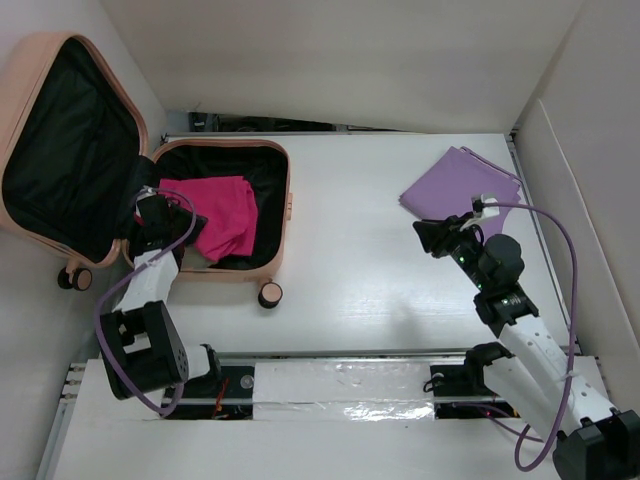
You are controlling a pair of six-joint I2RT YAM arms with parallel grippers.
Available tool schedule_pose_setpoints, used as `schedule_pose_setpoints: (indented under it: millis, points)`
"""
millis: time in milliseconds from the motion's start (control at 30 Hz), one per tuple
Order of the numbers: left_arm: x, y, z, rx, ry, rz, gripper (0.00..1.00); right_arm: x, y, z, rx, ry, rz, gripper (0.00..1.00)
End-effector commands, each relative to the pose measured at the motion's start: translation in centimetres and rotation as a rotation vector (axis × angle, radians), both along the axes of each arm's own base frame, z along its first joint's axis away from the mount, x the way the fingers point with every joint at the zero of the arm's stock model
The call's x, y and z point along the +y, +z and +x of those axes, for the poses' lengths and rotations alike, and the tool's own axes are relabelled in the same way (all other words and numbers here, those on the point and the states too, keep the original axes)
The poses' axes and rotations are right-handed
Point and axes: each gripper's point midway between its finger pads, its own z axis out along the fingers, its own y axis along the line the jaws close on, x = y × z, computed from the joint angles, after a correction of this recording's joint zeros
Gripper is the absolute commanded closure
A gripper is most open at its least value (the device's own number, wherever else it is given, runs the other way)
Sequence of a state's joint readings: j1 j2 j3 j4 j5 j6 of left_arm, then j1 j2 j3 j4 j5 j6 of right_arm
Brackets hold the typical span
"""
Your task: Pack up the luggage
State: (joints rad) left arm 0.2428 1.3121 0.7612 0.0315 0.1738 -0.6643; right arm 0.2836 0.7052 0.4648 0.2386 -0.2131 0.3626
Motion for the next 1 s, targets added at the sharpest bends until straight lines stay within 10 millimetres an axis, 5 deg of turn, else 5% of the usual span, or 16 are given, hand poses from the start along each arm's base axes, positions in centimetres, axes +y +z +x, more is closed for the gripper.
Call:
schedule_pose_setpoints:
  millis: [0, 100, 167, 300, 467, 567, 633, 667, 733, 767, 833, 933, 967]
  points:
    - [-5.4, 6.9, 1.7, -0.266, -0.102, -0.283, 1.0, -0.1, 2.3, 0.2, -0.061, -0.011, 0.011, 0.64]
    - [-6.0, 7.6, 1.8, -0.263, -0.081, -0.293, 0.98, -0.3, 2.1, 0.3, -0.056, -0.023, 0.007, 0.64]
    - [-5.1, 7.7, 1.5, -0.256, -0.031, -0.259, 0.86, -0.5, 2.2, 0.3, -0.057, -0.029, 0.003, 0.58]
    - [-1.7, 7.8, -1.3, -0.22, 0.141, -0.111, 0.31, -0.8, 1.5, 0.9, -0.031, -0.06, -0.011, 0.28]
    - [-1.0, 10.2, -3.3, -0.294, 0.154, -0.032, 0.05, -2.9, -0.6, 2.2, 0.061, -0.202, -0.021, 0.2]
    - [-1.1, 12.5, -4.1, -0.357, 0.107, 0.039, 0.06, -6.3, -1.8, 3.2, 0.104, -0.393, -0.014, 0.12]
    - [-1.6, 14.5, -4.8, -0.435, 0.074, 0.066, 0.2, -8.5, -2.7, 3.7, 0.132, -0.488, -0.003, 0.16]
    - [-2.1, 15.2, -5.1, -0.468, 0.043, 0.08, 0.26, -9.5, -3.8, 4.2, 0.17, -0.534, 0.004, 0.25]
    - [-2.8, 17.0, -6.0, -0.564, 0.018, 0.098, 0.59, -11.9, -4.2, 5.3, 0.202, -0.598, 0.013, 0.47]
    - [-3.3, 17.3, -6.2, -0.582, 0.003, 0.094, 0.66, -12.1, -5.9, 6.0, 0.277, -0.586, 0.011, 0.82]
    - [-3.7, 16.8, -6.6, -0.584, -0.019, 0.091, 0.84, -15.0, -5.8, 7.4, 0.311, -0.651, 0.055, 0.98]
    - [-4.3, 14.1, -6.8, -0.515, -0.049, 0.067, 0.84, -18.5, -8.6, 8.7, 0.378, -0.721, 0.11, 0.84]
    - [-4.6, 13.3, -6.8, -0.497, -0.068, 0.055, 0.79, -20.2, -8.6, 9.0, 0.371, -0.74, 0.17, 0.57]
